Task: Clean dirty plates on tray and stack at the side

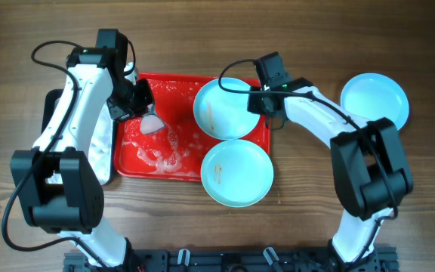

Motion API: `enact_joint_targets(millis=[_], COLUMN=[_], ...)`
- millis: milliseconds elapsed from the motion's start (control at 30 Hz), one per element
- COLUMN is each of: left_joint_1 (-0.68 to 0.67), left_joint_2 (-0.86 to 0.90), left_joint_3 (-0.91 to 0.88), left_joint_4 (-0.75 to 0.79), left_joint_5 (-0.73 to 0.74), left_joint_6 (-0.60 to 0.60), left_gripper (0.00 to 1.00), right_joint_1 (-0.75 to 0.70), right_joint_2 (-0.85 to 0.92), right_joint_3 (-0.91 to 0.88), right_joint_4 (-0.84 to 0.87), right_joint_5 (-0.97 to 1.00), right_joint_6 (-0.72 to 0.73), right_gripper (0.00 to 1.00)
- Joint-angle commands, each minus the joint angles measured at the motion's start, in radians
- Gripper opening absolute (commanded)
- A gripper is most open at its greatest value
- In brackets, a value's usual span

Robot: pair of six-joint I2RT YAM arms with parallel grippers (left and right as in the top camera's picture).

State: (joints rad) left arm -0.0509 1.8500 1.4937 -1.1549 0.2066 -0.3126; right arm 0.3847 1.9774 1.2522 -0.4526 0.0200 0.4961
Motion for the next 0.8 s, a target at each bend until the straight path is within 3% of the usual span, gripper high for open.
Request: enact_joint_targets(millis=[0,167,233,467,767], left_joint_1=[0.002,0.002,0.002,0.002,-0.005], left_joint_2=[-0.017,-0.017,-0.017,-0.017,-0.017], left_joint_3=[0.012,0.012,0.012,0.012,0.012], left_joint_4=[0.000,-0.002,-0.002,0.008,0.024], left_joint_5=[-0.010,-0.010,-0.010,-0.010,-0.010], left_joint_6=[-0.009,-0.009,-0.009,-0.009,-0.009], left_gripper=[0.04,0.04,0.04,0.04,0.04], right_joint_1=[-0.005,-0.004,-0.003,0.067,0.199], right_joint_2=[0.043,0.061,0.061,0.061,0.064], right_joint_3=[0.044,0.073,0.100,0.124,0.114], right_joint_4=[-0.011,-0.030,-0.084,-0.120,-0.060], right_joint_5=[-0.021,-0.096,-0.173,-0.240,-0.145], right_joint_6=[-0.038,-0.131,-0.154,-0.049,-0.022], right_gripper=[0.20,0.12,0.04,0.04,0.04])
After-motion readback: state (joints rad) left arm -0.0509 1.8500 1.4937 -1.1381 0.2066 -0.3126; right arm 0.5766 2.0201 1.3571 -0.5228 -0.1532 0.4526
